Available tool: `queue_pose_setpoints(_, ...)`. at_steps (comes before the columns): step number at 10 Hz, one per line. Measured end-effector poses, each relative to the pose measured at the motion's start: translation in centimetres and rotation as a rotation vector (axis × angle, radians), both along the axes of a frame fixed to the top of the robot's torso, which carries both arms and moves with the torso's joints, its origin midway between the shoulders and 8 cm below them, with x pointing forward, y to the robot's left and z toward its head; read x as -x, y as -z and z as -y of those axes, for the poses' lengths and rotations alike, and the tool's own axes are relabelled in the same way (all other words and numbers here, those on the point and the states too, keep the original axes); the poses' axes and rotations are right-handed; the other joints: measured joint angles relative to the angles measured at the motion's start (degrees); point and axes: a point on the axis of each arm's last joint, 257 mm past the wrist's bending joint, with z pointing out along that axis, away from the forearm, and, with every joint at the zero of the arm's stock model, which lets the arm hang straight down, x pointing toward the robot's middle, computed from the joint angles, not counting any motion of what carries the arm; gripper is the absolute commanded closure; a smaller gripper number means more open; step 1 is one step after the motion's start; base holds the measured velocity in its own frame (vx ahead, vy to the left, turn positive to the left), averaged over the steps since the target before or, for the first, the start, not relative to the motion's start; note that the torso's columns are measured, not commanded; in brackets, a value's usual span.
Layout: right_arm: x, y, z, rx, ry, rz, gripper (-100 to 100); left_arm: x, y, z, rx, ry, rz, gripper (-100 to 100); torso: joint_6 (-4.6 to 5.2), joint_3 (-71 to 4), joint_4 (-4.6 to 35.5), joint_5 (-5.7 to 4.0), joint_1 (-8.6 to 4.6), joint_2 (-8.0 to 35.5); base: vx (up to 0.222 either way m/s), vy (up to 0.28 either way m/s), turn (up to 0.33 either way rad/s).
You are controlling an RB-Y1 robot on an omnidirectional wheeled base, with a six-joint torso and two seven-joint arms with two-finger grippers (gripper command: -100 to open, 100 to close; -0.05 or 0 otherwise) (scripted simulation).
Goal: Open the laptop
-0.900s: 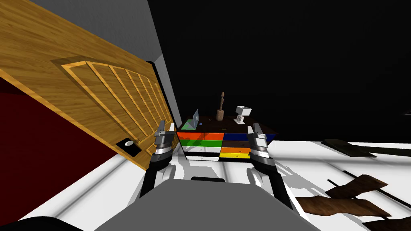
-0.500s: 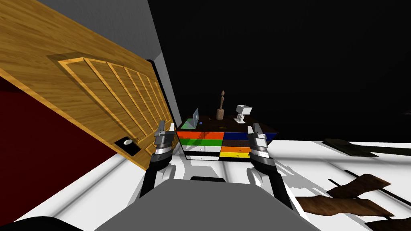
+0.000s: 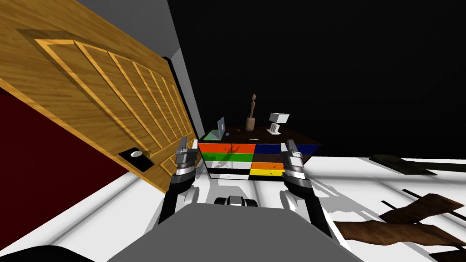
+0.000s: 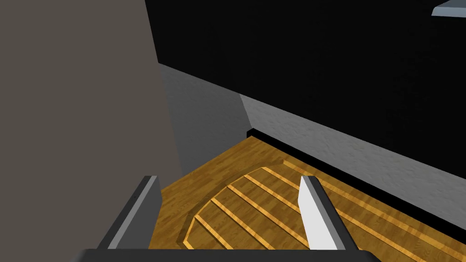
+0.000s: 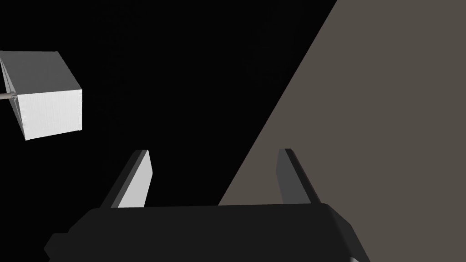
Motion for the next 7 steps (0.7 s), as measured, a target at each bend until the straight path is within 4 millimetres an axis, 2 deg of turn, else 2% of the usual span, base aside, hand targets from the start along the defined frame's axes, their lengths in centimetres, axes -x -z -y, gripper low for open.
queue_pose_setpoints(1, 0.0, 0.0, 0.0, 0.000, 0.000, 0.000, 0, 0.0, 0.0, 0.0, 0.000, 0.000, 0.000, -100, 0.00, -8.46, 4.23, 0.00, 0.00, 4.23, 0.018, -0.004, -0.008)
queue_pose_setpoints(3, 0.0, 0.0, 0.0, 0.000, 0.000, -0.001, 0, -0.2, 0.2, 0.6, -0.052, 0.020, -0.016, -100, 0.00, -13.56, 6.66, 0.01, 0.01, 6.64, 0.032, -0.005, -0.013)
queue_pose_setpoints(7, 0.0, 0.0, 0.0, 0.000, 0.000, -0.001, 0, -1.0, 1.1, 1.7, -0.161, 0.044, -0.060, -100, 0.00, -13.86, 6.90, 0.00, 0.00, 6.86, 0.063, -0.011, -0.022)
